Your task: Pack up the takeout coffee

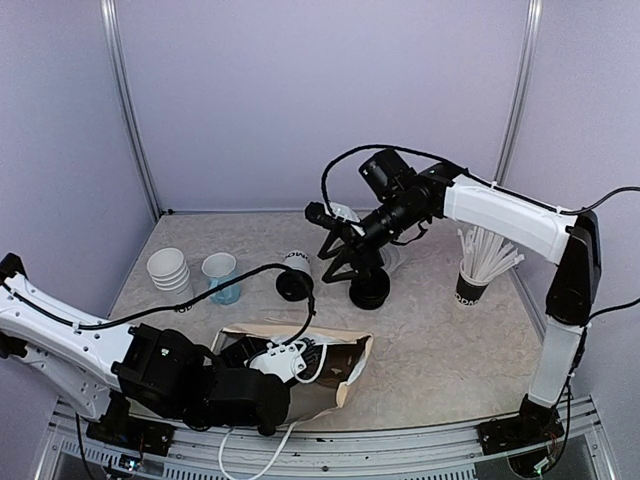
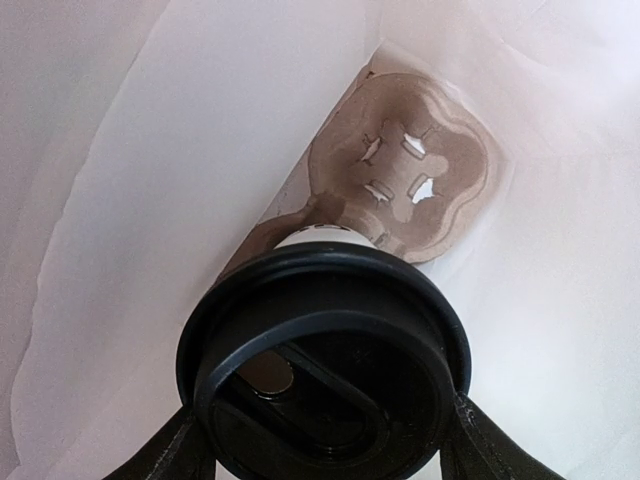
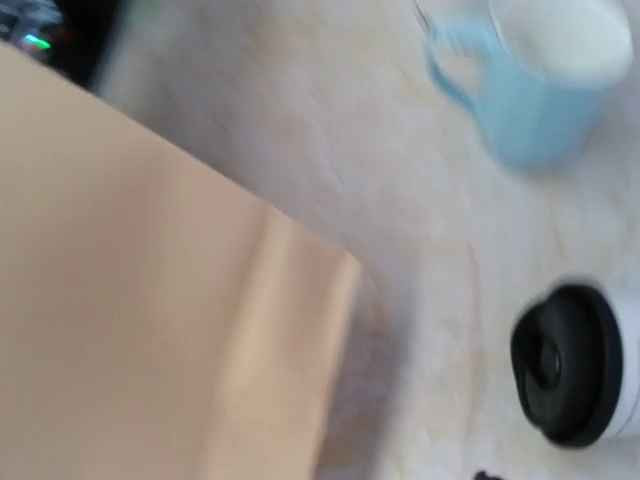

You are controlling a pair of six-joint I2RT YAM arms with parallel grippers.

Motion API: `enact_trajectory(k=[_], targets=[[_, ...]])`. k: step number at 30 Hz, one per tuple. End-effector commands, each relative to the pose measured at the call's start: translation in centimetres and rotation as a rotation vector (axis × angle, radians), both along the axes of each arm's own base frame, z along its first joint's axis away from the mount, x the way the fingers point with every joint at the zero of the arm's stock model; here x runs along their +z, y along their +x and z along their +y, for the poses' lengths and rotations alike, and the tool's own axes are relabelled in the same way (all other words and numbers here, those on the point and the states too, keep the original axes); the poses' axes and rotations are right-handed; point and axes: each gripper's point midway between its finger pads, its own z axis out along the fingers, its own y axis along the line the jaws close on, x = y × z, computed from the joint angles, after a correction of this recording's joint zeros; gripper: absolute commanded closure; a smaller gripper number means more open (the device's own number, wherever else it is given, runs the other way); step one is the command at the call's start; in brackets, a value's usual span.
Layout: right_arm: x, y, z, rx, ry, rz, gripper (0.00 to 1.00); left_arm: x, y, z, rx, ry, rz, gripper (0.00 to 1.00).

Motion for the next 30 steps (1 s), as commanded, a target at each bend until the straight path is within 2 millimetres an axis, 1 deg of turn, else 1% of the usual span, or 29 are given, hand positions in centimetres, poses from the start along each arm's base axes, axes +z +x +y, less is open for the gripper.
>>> enact_trajectory(k=[1, 3, 4, 7, 9, 11, 13, 14, 15, 18, 21, 23, 25, 28, 30], targets=[[3.2, -5.8, -2.9, 0.186, 0.017, 0.074, 0.35, 0.0, 0.0, 0.7, 0.01, -0.015, -0.027, 0.51], [1.7, -6.2, -4.2, 0.194, -0.034, 0.04, 0.35, 0.1, -0.1, 0.6, 0.001, -0.017, -0.027, 0.51], [1.4, -6.0, -4.7, 0.188, -0.061, 0.022, 0.35, 0.1, -0.2, 0.7, -0.001, -0.01, -0.031, 0.51], [3.4, -6.0, -5.5, 0.198, -0.062, -0.049, 0.36, 0.0, -0.5, 0.7, -0.001, 0.001, -0.039, 0.52], [4.2, -5.8, -5.9, 0.202, -0.076, -0.094, 0.36, 0.0, -0.8, 0.5, -0.002, -0.014, -0.04, 0.52], [5.9, -6.0, -6.1, 0.222, -0.074, -0.125, 0.36, 0.0, -0.9, 0.4, 0.007, -0.033, -0.037, 0.52], [7.8, -6.9, -6.0, 0.248, -0.076, -0.135, 0.35, 0.0, -0.9, 0.1, 0.018, -0.044, -0.037, 0.52], [8.6, -7.5, -5.8, 0.262, -0.086, -0.151, 0.35, -0.1, -0.8, 0.1, 0.026, -0.04, -0.045, 0.52], [9.3, -7.6, -5.3, 0.249, -0.096, -0.174, 0.36, -0.1, -0.7, 0.0, 0.031, -0.037, -0.052, 0.52], [10.6, -9.4, -4.5, 0.255, -0.116, -0.242, 0.41, -0.1, -0.1, -0.2, 0.055, -0.038, -0.071, 0.52], [11.4, -11.4, -3.8, 0.256, -0.103, -0.217, 0.45, -0.3, 0.6, 0.4, 0.099, -0.04, -0.068, 0.52], [11.4, -13.2, -3.5, 0.271, -0.108, -0.199, 0.47, -0.4, 0.9, 0.7, 0.122, -0.031, -0.072, 0.52], [10.4, -14.7, -3.5, 0.287, -0.157, -0.216, 0.47, -0.5, 1.1, 0.9, 0.142, -0.025, -0.069, 0.52], [8.8, -16.3, -3.9, 0.296, -0.227, -0.229, 0.47, -0.5, 1.3, 0.8, 0.152, -0.023, -0.071, 0.53], [8.2, -16.8, -4.0, 0.297, -0.255, -0.244, 0.47, -0.7, 1.3, 0.7, 0.151, -0.02, -0.074, 0.52]])
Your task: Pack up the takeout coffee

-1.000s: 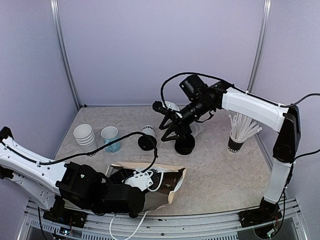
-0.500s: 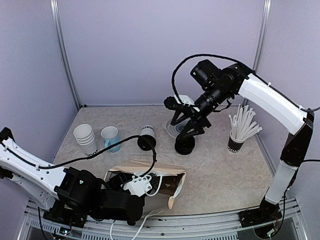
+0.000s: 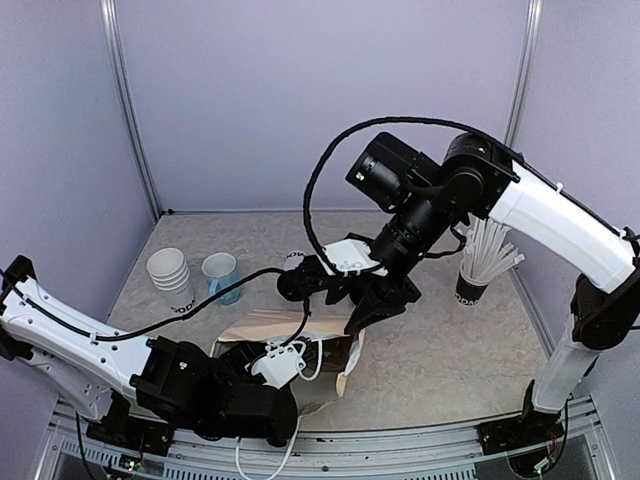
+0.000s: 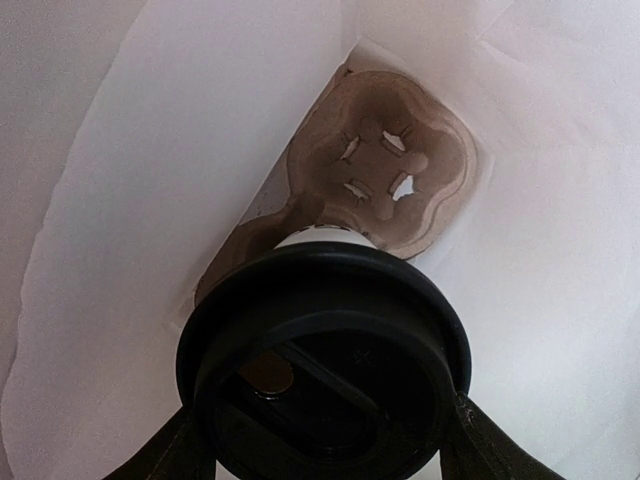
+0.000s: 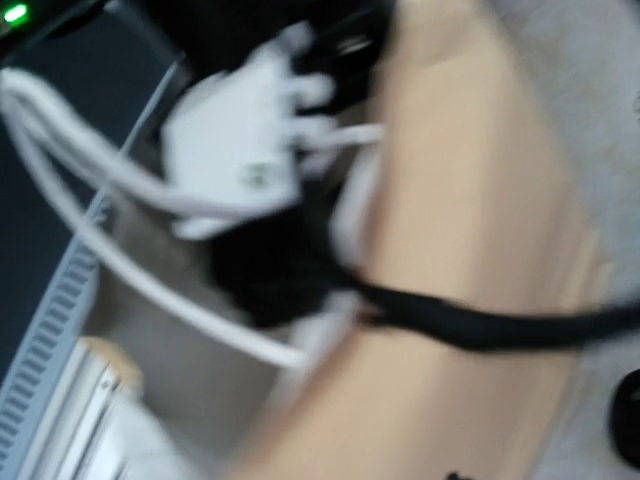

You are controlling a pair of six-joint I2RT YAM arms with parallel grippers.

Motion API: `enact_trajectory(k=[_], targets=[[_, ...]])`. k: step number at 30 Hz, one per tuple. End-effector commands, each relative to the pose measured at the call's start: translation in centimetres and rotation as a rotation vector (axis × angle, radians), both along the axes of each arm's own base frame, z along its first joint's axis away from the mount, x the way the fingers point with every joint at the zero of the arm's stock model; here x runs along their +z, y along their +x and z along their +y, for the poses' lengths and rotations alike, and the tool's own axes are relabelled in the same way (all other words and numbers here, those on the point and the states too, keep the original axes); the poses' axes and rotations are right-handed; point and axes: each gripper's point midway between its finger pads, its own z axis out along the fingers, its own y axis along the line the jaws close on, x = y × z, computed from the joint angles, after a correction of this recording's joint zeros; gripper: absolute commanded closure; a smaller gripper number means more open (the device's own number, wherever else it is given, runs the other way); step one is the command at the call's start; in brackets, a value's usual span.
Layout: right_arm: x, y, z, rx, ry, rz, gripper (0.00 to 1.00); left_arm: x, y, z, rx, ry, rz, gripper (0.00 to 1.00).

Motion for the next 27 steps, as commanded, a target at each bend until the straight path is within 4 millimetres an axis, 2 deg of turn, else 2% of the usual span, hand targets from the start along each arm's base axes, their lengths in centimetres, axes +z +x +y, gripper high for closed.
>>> enact_trajectory(k=[1, 8, 12, 15, 18, 23, 25, 27], targets=[[-0.7, -1.1, -1.4, -0.049, -0.076, -0.044, 0.47, 0.3, 0.6, 0.1, 0.038, -0.004, -0.012, 0.52], [-1.9, -0.6, -0.5, -0.077, -0.12, -0.081, 0.54, 0.8, 0.9, 0.0, 0.054, -0.023, -0.022, 0.52], [-2.7, 0.5, 0.2, -0.116, -0.136, -0.125, 0.59, 1.1, 0.9, -0.2, 0.053, -0.028, -0.028, 0.52], [-2.7, 0.7, 0.6, -0.121, -0.132, -0.129, 0.6, 1.3, 0.9, -0.3, 0.052, -0.033, -0.025, 0.52], [-2.4, 0.2, 0.9, -0.105, -0.121, -0.126, 0.6, 1.4, 0.9, -0.4, 0.053, -0.037, -0.019, 0.53], [-2.6, -1.2, 0.7, -0.06, -0.136, -0.105, 0.51, 1.3, 1.1, -0.4, 0.058, -0.036, -0.013, 0.52], [-3.0, -1.2, 0.8, -0.063, -0.144, -0.113, 0.51, 1.2, 1.1, -0.4, 0.057, -0.035, -0.013, 0.52], [-3.4, -0.4, 1.1, -0.096, -0.147, -0.151, 0.56, 1.1, 1.1, -0.4, 0.054, -0.034, -0.012, 0.52]])
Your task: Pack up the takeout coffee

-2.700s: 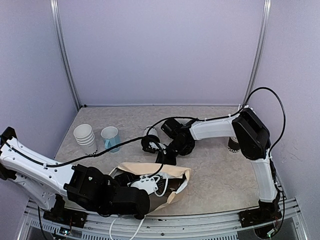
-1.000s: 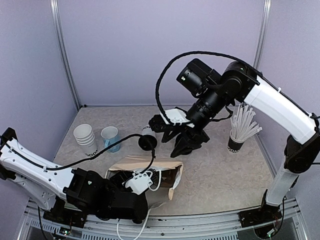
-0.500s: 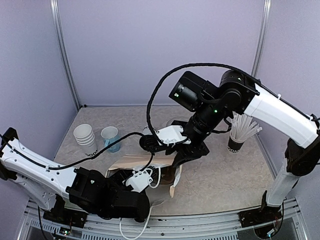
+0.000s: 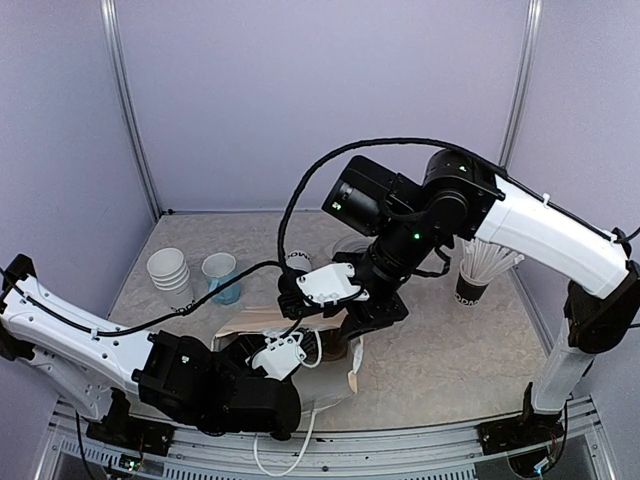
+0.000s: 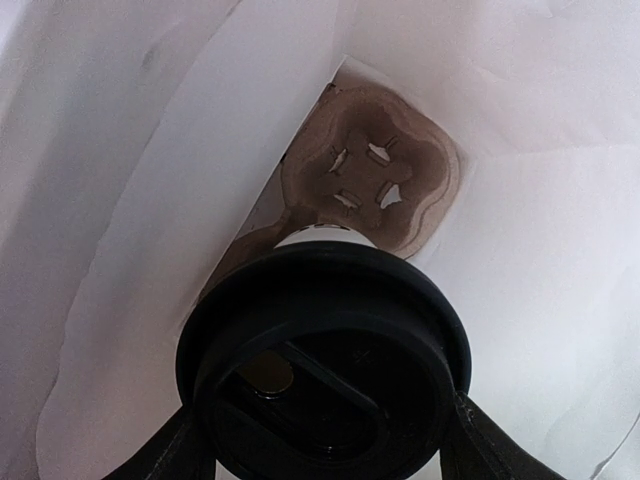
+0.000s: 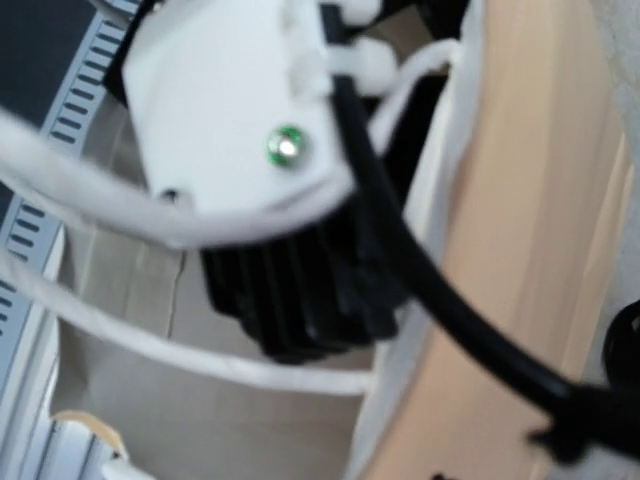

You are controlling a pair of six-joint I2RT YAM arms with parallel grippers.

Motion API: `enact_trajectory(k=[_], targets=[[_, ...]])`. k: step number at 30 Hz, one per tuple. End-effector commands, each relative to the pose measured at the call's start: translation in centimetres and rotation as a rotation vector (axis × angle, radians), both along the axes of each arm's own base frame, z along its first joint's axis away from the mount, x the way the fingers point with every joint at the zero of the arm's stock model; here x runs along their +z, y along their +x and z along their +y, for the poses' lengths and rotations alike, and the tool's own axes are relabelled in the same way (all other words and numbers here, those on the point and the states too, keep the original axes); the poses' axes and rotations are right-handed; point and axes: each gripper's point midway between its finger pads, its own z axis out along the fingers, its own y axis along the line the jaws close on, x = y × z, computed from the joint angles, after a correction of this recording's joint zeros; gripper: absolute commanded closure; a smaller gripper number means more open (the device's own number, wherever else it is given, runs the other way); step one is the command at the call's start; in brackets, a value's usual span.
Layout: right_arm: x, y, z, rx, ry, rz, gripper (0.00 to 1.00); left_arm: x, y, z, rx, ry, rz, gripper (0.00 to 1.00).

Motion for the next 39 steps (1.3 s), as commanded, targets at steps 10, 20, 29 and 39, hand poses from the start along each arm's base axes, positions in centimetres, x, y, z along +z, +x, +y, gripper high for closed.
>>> enact_trajectory(k=[10, 20, 29, 39], targets=[[0.2, 3.1, 1.6, -0.101, 0.023, -0.147, 1.0, -0.5, -0.2, 0.8, -0.002, 0.024, 0.009, 0.53], [2.2, 4.2, 1.6, -0.129, 0.081, -0.114, 1.0, 0.8, -0.5, 1.7, -0.009, 0.042, -0.03, 0.53], [3.1, 0.5, -0.8, -0.029, 0.075, 0.021, 1.0, 0.3, 0.5, 2.0, 0.054, 0.08, -0.024, 0.54], [4.6, 1.0, -1.2, 0.008, 0.121, -0.013, 0.71, -1.0, 0.0, 1.9, 0.04, 0.082, 0.016, 0.54]])
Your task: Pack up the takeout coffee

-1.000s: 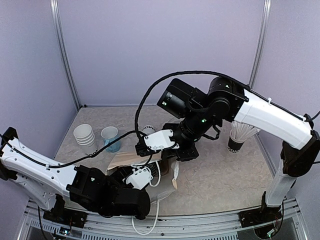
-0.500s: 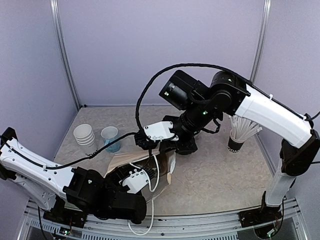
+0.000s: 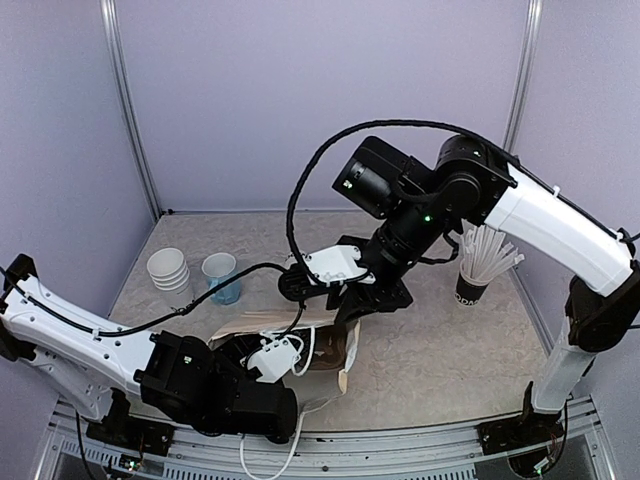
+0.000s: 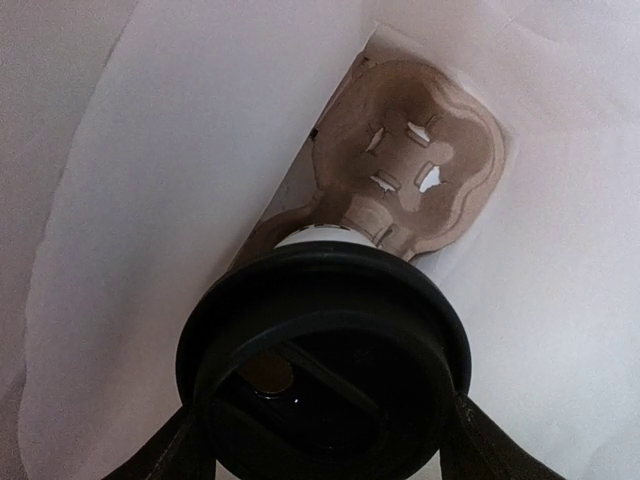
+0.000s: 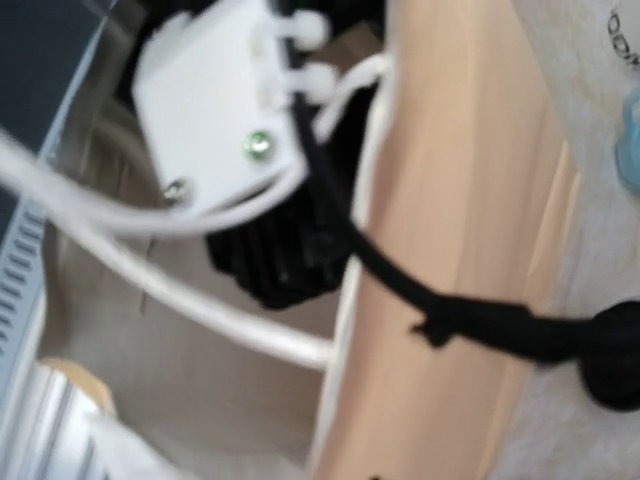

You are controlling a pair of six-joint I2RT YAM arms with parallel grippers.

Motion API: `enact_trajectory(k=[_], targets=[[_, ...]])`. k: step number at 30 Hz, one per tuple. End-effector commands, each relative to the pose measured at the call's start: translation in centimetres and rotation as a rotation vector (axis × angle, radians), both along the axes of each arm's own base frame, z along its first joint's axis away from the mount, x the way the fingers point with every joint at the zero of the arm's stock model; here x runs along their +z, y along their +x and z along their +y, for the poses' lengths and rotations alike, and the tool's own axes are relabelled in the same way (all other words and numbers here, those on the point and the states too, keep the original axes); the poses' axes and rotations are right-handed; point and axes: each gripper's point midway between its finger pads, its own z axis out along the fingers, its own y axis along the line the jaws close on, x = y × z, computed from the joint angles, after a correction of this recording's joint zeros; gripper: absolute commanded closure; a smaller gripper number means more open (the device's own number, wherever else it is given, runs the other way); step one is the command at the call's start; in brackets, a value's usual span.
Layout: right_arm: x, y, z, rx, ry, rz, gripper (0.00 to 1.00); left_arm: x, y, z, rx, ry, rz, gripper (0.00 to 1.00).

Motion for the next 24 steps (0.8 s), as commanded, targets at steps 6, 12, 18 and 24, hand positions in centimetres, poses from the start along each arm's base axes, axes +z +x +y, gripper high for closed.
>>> enact_trajectory(k=[6, 12, 18, 24], targets=[[6.9, 7.1, -1.8, -0.039, 0.252, -0.023, 0.45, -1.0, -0.2, 0.5, 0.017, -0.015, 0.021, 0.54], [0.3, 16.0, -0.4, -0.186, 0.287, 0.141, 0.58, -0.9, 0.0, 0.7, 0.013, -0.03, 0.013, 0.54], [-7.9, 22.3, 3.5, -0.264, 0.319, 0.322, 0.64, -0.7, 0.2, 0.8, 0.018, -0.039, 0.005, 0.55], [-14.5, 26.0, 8.4, -0.308, 0.358, 0.404, 0.65, -0.3, 0.4, 0.9, 0.028, -0.043, 0.005, 0.55]])
